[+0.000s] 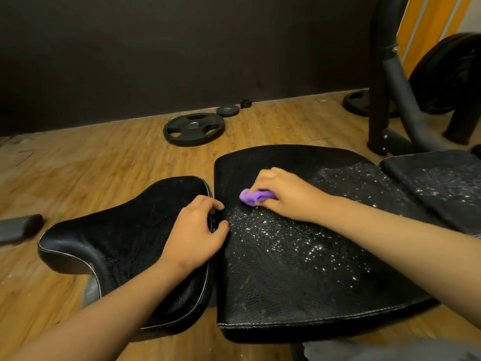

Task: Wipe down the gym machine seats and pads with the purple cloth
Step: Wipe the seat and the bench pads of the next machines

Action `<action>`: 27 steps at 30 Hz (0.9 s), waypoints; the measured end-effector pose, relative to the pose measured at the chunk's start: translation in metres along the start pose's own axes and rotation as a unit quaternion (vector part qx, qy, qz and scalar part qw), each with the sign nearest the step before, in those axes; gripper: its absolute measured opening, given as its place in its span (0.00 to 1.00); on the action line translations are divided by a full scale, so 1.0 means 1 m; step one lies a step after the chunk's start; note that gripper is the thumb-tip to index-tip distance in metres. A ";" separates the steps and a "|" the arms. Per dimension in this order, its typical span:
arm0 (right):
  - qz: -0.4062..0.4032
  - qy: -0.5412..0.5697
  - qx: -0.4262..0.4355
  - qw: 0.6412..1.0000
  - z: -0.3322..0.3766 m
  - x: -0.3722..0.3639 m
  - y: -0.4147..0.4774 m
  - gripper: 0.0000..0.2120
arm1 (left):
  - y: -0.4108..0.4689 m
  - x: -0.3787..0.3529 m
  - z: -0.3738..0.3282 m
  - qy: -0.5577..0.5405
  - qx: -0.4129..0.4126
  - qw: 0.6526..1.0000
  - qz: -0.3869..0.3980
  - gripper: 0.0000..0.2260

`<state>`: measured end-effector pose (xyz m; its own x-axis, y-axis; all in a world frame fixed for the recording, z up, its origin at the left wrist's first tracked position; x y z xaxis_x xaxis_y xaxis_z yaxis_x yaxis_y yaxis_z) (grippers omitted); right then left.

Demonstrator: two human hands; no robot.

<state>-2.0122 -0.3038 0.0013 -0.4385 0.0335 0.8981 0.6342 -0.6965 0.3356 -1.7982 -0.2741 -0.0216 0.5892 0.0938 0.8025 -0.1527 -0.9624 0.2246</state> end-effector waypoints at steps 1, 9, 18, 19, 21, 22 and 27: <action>0.014 0.006 0.011 1.000 0.001 0.001 0.001 0.06 | 0.000 0.000 0.000 0.001 0.000 1.000 0.000 0.11; -0.106 -0.046 -0.197 0.974 -0.102 0.039 -0.036 0.09 | 0.000 0.003 0.000 0.009 -0.004 1.000 0.008 0.11; -0.122 -0.076 -0.240 0.960 -0.095 0.032 -0.064 0.07 | 0.002 0.000 0.001 0.004 -0.006 1.000 -0.003 0.10; -0.119 -0.059 -0.214 0.968 -0.081 0.028 -0.060 0.07 | 0.002 0.000 0.000 0.006 -0.007 1.000 -0.003 0.10; -0.105 -0.027 -0.153 0.982 -0.052 0.020 -0.053 0.07 | 0.001 0.000 -0.001 0.012 -0.007 1.000 -0.002 0.10; -0.094 -0.013 -0.121 0.988 -0.038 0.015 -0.050 0.07 | 0.001 0.001 -0.001 0.016 -0.008 1.000 -0.001 0.11; -0.029 0.044 -0.035 0.998 -0.006 0.010 -0.044 0.07 | -0.001 0.001 -0.004 0.030 -0.008 1.000 0.002 0.11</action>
<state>-2.0485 -0.2772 -0.0058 -0.5295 0.0137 0.8482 0.5616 -0.7437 0.3626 -1.8007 -0.2714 -0.0183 0.5399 0.1054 0.8351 -0.1682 -0.9586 0.2298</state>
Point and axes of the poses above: each hand's wrist, its own y-axis towards the middle knuckle, its own x-axis out of the back of the hand, z = x × y, the point moved 2 cm from there along y, towards the middle knuckle, and after that the axes turned 10 degrees about x, right-handed, at the moved point
